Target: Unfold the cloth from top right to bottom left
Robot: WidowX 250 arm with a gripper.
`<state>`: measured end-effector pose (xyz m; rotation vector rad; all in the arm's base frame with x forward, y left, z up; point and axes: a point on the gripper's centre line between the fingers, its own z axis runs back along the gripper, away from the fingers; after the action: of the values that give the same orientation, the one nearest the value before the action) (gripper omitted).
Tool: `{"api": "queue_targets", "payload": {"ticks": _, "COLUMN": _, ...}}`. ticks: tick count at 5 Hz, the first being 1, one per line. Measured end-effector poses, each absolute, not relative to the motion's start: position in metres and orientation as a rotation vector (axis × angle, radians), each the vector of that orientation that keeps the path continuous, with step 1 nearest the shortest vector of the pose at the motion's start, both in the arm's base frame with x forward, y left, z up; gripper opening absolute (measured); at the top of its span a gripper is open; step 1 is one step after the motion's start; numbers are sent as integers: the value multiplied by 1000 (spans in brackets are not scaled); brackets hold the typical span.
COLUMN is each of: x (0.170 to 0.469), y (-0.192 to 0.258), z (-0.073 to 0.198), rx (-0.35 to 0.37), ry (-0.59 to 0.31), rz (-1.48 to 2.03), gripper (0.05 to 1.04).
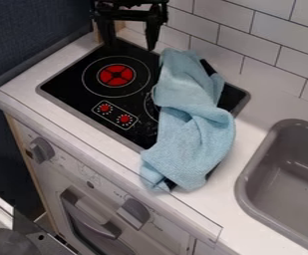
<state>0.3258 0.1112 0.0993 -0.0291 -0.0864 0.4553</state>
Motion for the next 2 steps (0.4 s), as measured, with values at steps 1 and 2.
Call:
{"api": "queue_targets", "payload": {"ticks": 1, "x": 320, "y": 107, "z": 86, "rx": -32, "ry": -44, "rz": 475, "gripper": 1000}}
{"api": "queue_targets", "payload": {"ticks": 2, "x": 300, "y": 82, "z": 81, "rx": -8, "ry": -36, "rz": 616, "gripper": 1000}}
